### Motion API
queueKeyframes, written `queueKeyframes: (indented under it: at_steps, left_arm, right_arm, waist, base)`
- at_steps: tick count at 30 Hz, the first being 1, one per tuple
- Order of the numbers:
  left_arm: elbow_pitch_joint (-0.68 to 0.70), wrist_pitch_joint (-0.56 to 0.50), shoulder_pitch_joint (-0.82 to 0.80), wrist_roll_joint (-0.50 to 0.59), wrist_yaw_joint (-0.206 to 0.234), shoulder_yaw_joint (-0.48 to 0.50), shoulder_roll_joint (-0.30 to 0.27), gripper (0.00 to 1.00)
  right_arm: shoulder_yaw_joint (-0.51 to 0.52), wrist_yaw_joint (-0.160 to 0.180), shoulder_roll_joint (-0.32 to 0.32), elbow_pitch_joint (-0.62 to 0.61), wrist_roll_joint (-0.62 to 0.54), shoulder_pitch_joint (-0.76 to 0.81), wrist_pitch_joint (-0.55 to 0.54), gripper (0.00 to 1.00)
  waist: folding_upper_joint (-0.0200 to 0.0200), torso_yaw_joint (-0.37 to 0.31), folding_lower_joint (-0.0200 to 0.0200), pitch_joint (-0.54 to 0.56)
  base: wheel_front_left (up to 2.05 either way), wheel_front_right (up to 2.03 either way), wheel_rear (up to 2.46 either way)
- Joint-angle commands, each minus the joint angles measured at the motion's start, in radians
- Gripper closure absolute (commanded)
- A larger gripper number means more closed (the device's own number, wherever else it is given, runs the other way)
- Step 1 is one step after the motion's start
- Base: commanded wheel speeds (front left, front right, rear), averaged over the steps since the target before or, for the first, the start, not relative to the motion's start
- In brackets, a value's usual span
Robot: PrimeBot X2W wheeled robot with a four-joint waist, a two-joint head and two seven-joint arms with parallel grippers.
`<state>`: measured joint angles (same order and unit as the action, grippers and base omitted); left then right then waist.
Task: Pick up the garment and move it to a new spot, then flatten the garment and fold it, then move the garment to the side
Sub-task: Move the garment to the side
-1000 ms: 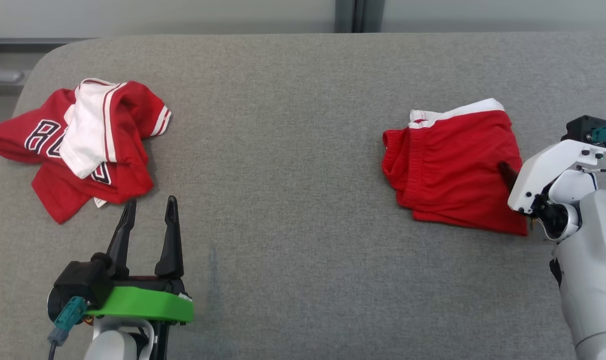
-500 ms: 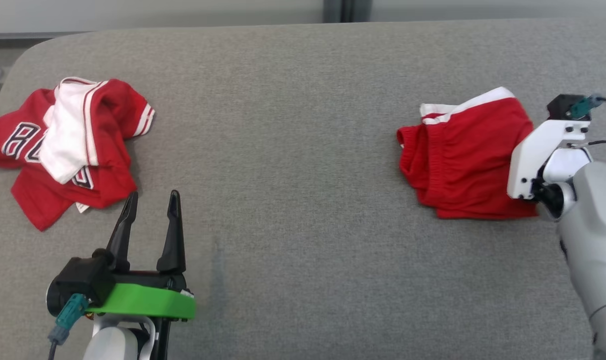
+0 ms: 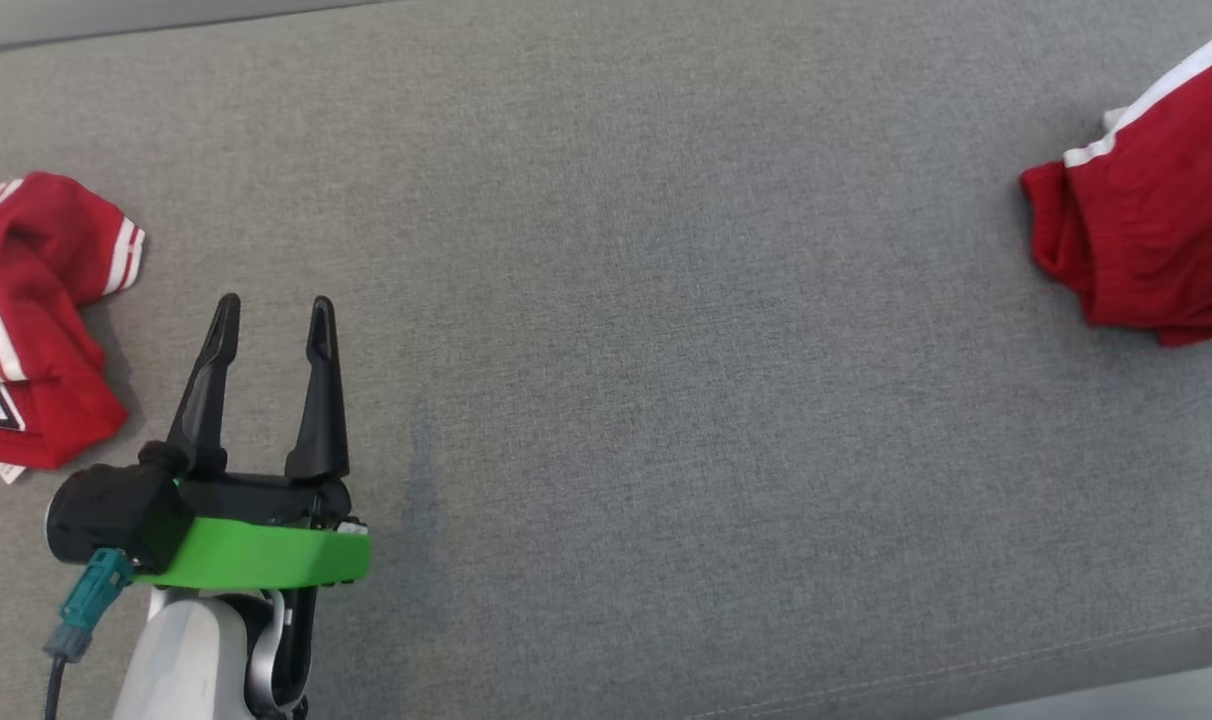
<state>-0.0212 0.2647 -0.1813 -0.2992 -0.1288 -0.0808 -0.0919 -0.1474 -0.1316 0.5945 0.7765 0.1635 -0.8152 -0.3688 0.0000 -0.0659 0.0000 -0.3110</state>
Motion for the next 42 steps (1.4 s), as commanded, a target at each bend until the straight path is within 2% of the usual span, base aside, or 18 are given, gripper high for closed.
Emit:
queueKeyframes:
  at_steps: [1, 7, 11, 15, 16, 17, 22, 27, 32, 35, 42]
  left_arm:
    - [0.009, -0.001, -0.022, 0.006, -0.003, 0.003, -0.018, 0.00]
    - [0.044, -0.001, -0.034, 0.009, -0.003, 0.001, -0.050, 0.00]
    - [0.061, -0.001, -0.034, 0.004, -0.003, 0.001, -0.065, 0.00]
    - [0.064, -0.001, -0.032, 0.002, -0.003, 0.005, -0.072, 0.00]
    - [0.063, -0.001, -0.031, 0.002, -0.003, 0.004, -0.072, 0.00]
    - [0.060, -0.001, -0.032, 0.002, -0.003, 0.002, -0.072, 0.00]
    - [0.043, -0.001, -0.026, -0.005, -0.003, 0.003, -0.059, 0.00]
    - [-0.001, -0.001, 0.002, -0.011, -0.003, 0.009, -0.032, 0.00]
    - [-0.055, -0.001, 0.041, -0.015, -0.003, 0.020, -0.008, 0.00]
    - [-0.081, -0.001, 0.074, -0.014, -0.002, 0.034, 0.005, 0.00]
    - [-0.135, -0.001, 0.129, 0.004, -0.002, 0.058, 0.021, 0.00]
  right_arm:
    - [-0.003, 0.002, 0.016, -0.015, -0.004, 0.002, 0.033, 1.00]
    - [0.021, 0.002, 0.096, -0.037, -0.040, 0.025, 0.138, 1.00]
    - [0.058, 0.002, 0.121, -0.034, -0.089, 0.034, 0.179, 1.00]
    - [0.108, 0.002, 0.117, -0.042, -0.147, 0.047, 0.208, 1.00]
    - [0.117, 0.002, 0.116, -0.047, -0.162, 0.049, 0.221, 0.62]
    - [0.124, 0.002, 0.114, -0.051, -0.181, 0.051, 0.230, 0.00]
    - [0.144, 0.002, 0.094, -0.065, -0.248, 0.072, 0.259, 0.00]
    - [0.147, 0.002, 0.041, -0.094, -0.244, 0.119, 0.306, 0.00]
    - [0.152, 0.002, -0.039, -0.154, -0.190, 0.190, 0.387, 0.00]
    - [0.165, 0.002, -0.117, -0.223, -0.144, 0.260, 0.434, 0.00]
    - [0.177, 0.002, -0.272, -0.410, -0.091, 0.448, 0.463, 0.00]
  waist:
    - [0.0000, -0.040, 0.0000, -0.077]
    - [0.0000, -0.043, 0.0000, -0.146]
    - [0.0000, -0.037, 0.0000, -0.170]
    - [0.0000, -0.030, 0.0000, -0.179]
    - [0.0000, -0.029, 0.0000, -0.179]
    - [0.0000, -0.026, 0.0000, -0.176]
    - [0.0000, -0.015, 0.0000, -0.130]
    - [0.0000, 0.001, 0.0000, -0.029]
    - [0.0000, 0.020, 0.0000, 0.092]
    - [0.0000, 0.032, 0.0000, 0.162]
    - [0.0000, 0.046, 0.0000, 0.268]
  base:
    - [0.00, 0.00, 0.00]
    - [0.00, 0.00, 0.00]
    - [0.00, 0.00, 0.00]
    - [0.00, 0.00, 0.00]
    - [0.00, 0.00, 0.00]
    - [0.00, 0.00, 0.00]
    - [0.00, 0.00, 0.00]
    - [0.00, 0.00, 0.00]
    - [0.00, 0.00, 0.00]
    - [0.00, 0.00, 0.00]
    - [0.00, 0.00, 0.00]
